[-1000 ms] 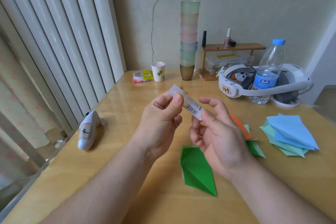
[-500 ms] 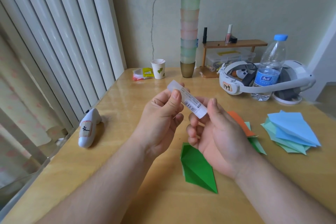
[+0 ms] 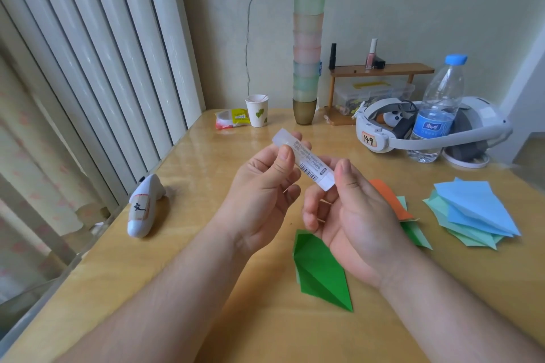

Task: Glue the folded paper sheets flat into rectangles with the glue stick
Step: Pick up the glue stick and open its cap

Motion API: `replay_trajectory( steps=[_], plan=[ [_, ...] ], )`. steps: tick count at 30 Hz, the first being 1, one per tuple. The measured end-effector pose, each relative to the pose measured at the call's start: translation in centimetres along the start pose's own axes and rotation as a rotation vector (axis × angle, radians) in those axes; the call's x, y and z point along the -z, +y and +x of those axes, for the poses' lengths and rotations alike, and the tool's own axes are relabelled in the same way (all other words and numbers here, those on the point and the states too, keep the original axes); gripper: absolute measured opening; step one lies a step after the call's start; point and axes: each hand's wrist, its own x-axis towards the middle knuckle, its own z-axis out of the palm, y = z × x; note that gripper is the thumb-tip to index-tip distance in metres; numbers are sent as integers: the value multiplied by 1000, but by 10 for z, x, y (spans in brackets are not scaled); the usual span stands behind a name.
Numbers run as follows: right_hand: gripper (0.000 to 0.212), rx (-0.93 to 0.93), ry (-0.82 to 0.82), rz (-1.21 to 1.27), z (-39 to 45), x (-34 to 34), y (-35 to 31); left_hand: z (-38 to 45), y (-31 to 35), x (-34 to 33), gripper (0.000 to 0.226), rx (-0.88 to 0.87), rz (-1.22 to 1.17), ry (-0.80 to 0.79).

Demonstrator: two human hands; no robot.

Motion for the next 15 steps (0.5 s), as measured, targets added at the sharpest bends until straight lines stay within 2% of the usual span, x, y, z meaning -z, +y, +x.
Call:
replay_trajectory(
  steps=[4, 7, 10, 12, 15],
  plan=[
    [30, -33, -15, -15, -1, 2, -2, -1, -4, 1, 38, -11, 58, -13],
    [25, -45, 87, 42, 3, 6, -10, -1, -3, 0, 38, -50, 226, -46],
    [24, -35, 186, 235, 9, 18, -27, 0, -1, 7, 33, -32, 692, -78],
    [18, -31, 208, 323, 10, 26, -34, -1, 2, 12, 27, 124, 1008, -128],
    [14, -54, 234, 350, 12, 32, -37, -2, 5, 13, 38, 363, 1381, -354]
  ],
)
